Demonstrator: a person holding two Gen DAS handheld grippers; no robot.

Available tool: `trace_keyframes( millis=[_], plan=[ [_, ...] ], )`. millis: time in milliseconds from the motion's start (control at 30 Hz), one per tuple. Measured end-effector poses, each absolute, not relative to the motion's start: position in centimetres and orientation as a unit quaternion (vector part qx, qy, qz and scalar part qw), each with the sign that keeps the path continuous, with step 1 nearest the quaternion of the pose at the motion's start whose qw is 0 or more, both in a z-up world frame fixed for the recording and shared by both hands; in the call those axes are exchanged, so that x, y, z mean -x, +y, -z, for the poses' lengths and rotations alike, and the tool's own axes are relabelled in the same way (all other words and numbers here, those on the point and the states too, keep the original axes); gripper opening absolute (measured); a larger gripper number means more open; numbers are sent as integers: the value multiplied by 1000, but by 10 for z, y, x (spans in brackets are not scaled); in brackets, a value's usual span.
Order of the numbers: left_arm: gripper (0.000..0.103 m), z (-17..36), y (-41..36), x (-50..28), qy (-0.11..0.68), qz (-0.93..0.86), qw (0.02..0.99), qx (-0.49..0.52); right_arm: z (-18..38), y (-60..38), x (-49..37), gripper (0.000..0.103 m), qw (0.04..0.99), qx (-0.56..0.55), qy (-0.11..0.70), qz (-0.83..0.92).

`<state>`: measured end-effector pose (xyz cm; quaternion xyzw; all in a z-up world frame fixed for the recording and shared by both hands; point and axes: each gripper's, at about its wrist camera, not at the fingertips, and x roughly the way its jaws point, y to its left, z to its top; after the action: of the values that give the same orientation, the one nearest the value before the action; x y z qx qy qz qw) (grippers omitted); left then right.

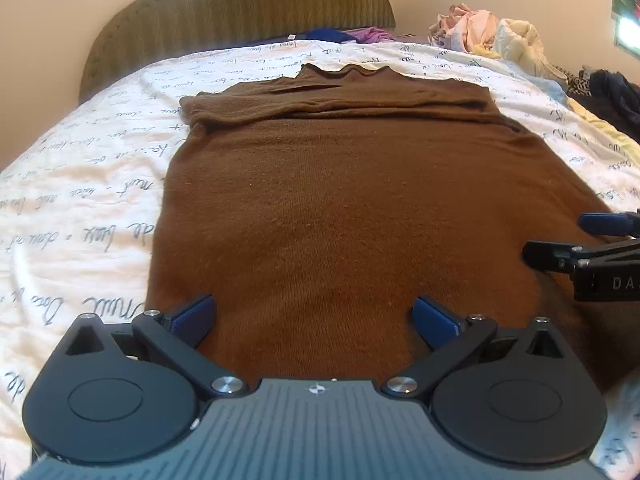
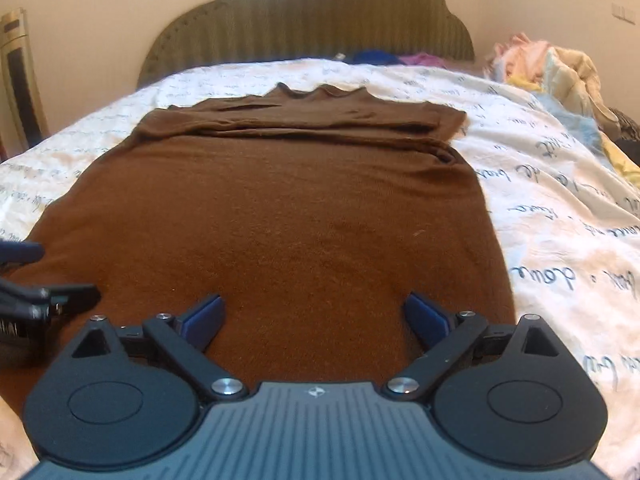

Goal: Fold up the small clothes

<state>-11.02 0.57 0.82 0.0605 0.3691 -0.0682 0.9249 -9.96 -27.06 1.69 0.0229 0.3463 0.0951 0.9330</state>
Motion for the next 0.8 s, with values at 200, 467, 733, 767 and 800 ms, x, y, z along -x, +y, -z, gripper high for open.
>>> trace_keyframes(
  millis=[200,467,733,767,800],
  plan=[
    [103,0,8,122,366,75,925,-64,-5,-270,117,100,933,-3,341,-117],
    [103,-1,9,136,368,80,924,-64,-4,-265,132,103,929,15,344,-136],
    [103,-3,10,143,373,90,922,-61,-6,-266,143,103,928,8,340,-152],
    [103,-5,8,144,376,90,920,-68,-9,-265,145,103,928,9,340,-152],
    [103,-7,9,145,377,90,919,-69,-12,-265,144,103,926,8,347,-149]
  ],
)
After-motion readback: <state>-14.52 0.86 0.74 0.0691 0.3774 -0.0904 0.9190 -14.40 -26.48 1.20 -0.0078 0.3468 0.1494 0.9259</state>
